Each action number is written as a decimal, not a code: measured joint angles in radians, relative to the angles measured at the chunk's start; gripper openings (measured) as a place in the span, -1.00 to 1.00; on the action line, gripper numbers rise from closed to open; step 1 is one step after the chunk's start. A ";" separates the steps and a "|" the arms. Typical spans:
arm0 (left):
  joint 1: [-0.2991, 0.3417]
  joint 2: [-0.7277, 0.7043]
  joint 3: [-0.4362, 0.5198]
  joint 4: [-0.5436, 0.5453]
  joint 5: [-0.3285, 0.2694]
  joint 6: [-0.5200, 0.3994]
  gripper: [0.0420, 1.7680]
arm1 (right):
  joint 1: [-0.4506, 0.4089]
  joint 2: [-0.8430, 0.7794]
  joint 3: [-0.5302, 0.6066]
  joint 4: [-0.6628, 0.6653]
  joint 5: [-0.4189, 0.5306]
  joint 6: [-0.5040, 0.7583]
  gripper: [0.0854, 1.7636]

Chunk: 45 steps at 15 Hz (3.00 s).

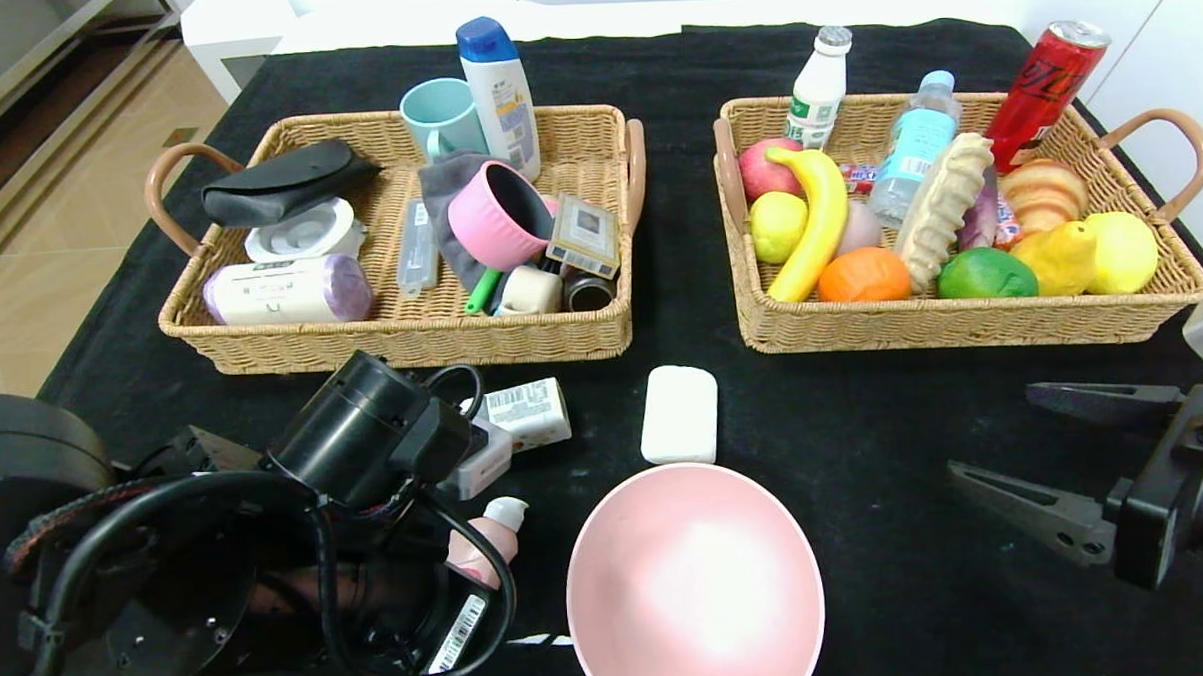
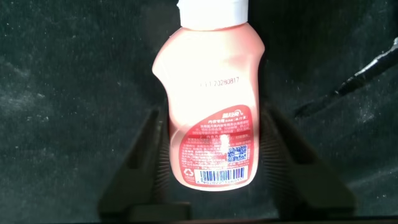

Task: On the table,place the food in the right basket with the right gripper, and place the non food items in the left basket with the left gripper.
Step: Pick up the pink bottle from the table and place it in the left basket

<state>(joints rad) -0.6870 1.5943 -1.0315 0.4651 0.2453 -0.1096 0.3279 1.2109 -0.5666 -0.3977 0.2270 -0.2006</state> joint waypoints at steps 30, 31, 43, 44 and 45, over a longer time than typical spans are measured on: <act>0.011 -0.093 0.001 -0.003 0.010 -0.010 -0.07 | 0.002 -0.003 0.016 0.000 -0.001 -0.030 0.94; 0.021 -0.102 -0.002 -0.009 0.010 -0.009 -0.07 | 0.001 -0.004 0.016 0.000 -0.001 -0.029 0.94; 0.199 -0.182 -0.089 -0.281 0.011 -0.033 -0.07 | 0.000 -0.003 0.020 0.000 -0.001 -0.034 0.94; 0.212 -0.180 -0.108 -0.287 0.009 -0.031 -0.07 | 0.000 -0.003 0.020 0.000 -0.001 -0.034 0.94; 0.227 -0.177 -0.123 -0.288 0.006 -0.026 -0.07 | 0.000 -0.003 0.019 0.000 -0.001 -0.034 0.94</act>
<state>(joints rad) -0.4602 1.4172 -1.1549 0.1768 0.2515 -0.1360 0.3279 1.2079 -0.5474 -0.3977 0.2255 -0.2347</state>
